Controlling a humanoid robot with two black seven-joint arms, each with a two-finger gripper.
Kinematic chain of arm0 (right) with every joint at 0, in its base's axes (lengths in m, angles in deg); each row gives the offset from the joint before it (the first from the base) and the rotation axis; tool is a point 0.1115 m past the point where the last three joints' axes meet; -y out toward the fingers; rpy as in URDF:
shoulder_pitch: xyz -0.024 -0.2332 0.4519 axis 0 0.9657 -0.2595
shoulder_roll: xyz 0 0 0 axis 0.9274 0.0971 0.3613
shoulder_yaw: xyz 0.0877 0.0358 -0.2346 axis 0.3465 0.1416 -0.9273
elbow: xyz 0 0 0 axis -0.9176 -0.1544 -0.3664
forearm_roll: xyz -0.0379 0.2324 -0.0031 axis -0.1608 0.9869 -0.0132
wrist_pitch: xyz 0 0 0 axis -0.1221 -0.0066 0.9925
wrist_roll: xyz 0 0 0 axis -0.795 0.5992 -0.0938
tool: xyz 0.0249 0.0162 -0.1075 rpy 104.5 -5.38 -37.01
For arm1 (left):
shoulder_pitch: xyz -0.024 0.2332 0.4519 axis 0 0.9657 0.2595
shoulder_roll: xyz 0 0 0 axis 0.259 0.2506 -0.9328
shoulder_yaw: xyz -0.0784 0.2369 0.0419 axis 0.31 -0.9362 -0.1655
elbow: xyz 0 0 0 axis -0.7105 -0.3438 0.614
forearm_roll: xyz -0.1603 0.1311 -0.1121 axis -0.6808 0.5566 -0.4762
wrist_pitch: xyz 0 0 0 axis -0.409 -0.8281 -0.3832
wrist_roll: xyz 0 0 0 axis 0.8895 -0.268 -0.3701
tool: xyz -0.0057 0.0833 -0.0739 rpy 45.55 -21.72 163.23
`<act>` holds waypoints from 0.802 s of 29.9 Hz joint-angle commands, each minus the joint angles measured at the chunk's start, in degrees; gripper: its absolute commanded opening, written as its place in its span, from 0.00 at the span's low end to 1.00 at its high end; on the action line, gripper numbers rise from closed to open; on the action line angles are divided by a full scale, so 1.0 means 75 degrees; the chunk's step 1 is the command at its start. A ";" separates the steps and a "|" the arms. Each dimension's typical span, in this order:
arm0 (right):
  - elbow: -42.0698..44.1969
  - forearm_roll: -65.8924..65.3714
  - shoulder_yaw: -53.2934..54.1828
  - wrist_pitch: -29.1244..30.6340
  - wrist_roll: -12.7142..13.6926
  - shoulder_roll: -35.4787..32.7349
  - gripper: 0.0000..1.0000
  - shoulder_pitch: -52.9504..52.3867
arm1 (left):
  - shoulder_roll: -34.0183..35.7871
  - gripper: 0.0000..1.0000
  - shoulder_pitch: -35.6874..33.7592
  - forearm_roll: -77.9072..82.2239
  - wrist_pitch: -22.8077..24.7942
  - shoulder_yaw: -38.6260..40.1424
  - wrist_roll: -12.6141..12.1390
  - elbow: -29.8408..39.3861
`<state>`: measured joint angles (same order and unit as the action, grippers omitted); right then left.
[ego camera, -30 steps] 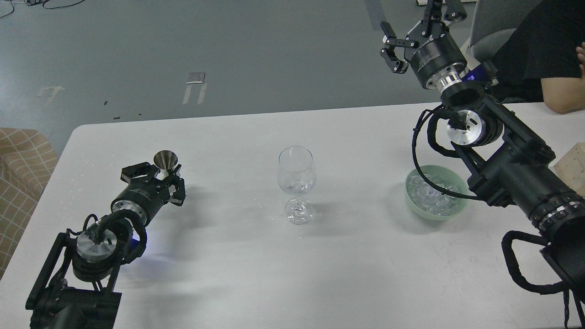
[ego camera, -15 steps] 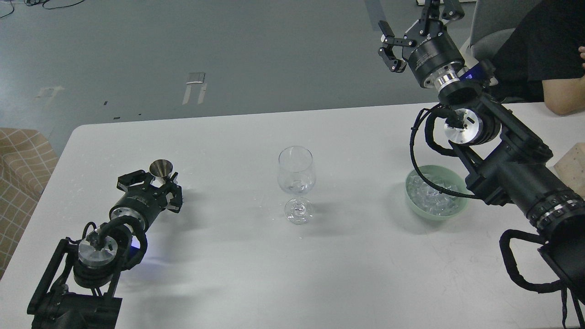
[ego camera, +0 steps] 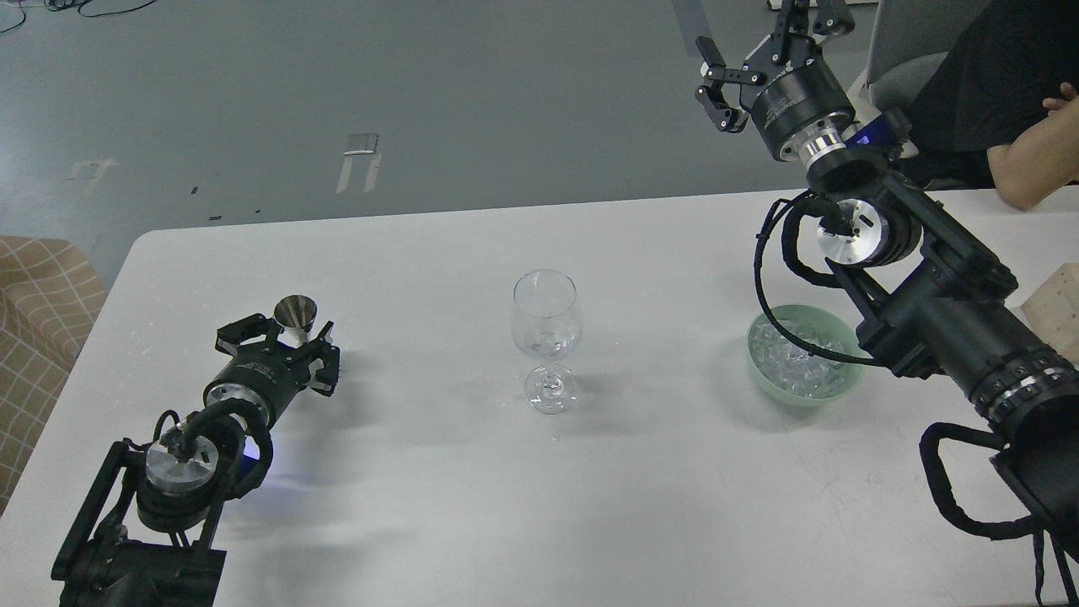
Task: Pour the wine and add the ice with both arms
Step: 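Lower the jigger onto the table and open the left gripper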
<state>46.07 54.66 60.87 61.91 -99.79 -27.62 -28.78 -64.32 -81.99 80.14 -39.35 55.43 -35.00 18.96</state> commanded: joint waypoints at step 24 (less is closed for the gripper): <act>-0.0013 0.0012 0.0017 0.0012 0.0000 -0.0082 1.00 0.0099 | 0.0186 0.98 0.0956 -0.0047 0.0276 0.0726 -0.0564 0.0473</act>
<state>46.01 54.67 60.97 61.91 -99.81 -27.95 -28.13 -63.00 -76.86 79.99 -38.55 59.40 -37.15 21.08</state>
